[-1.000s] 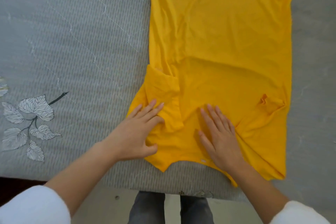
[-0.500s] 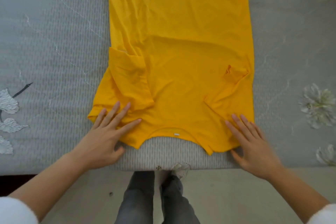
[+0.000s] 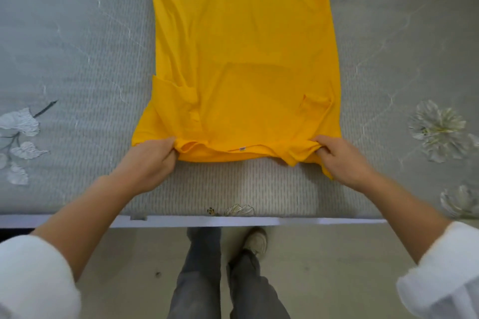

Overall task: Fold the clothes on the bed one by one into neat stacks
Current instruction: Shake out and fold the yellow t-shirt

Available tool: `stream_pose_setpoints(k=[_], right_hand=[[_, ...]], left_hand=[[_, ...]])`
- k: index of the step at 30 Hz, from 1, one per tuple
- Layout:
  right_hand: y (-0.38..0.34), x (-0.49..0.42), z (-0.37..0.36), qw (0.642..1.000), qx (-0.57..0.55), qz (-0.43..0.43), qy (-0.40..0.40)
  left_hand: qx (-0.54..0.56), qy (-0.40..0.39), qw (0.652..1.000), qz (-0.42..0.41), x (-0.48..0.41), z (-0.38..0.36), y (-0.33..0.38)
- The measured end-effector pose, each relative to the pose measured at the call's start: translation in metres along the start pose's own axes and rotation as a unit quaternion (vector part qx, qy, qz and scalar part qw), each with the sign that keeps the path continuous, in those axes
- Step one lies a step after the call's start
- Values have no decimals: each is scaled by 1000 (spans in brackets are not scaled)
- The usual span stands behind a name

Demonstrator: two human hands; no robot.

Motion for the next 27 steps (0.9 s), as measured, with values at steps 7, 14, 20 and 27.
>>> stream_pose_setpoints(k=[7,14,20,27], right_hand=[[0,40,24,945,-104,-78,-299],[-17,-40,76,945,-207,-130,-219],[-27,-151,122,961,-187,-166,-120],[-13,-258,156,974,-141,-175,17]], left_hand=[[72,-260,956,115,36,-9,5],[171,-233,955,72,-37,51,10],[231,-211,941,132,-147,119,18],[169,-86,977,99,-263,164,15]])
Point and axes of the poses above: each hand's wrist, its own x-axis away from the middle knuckle, its own z-axis out of the back of the hand, y = z × x, the point moved 1 cm from there along -x, towards the middle knuckle, and after that the axes turned 9 degrees about z, right-handed, at the moved point
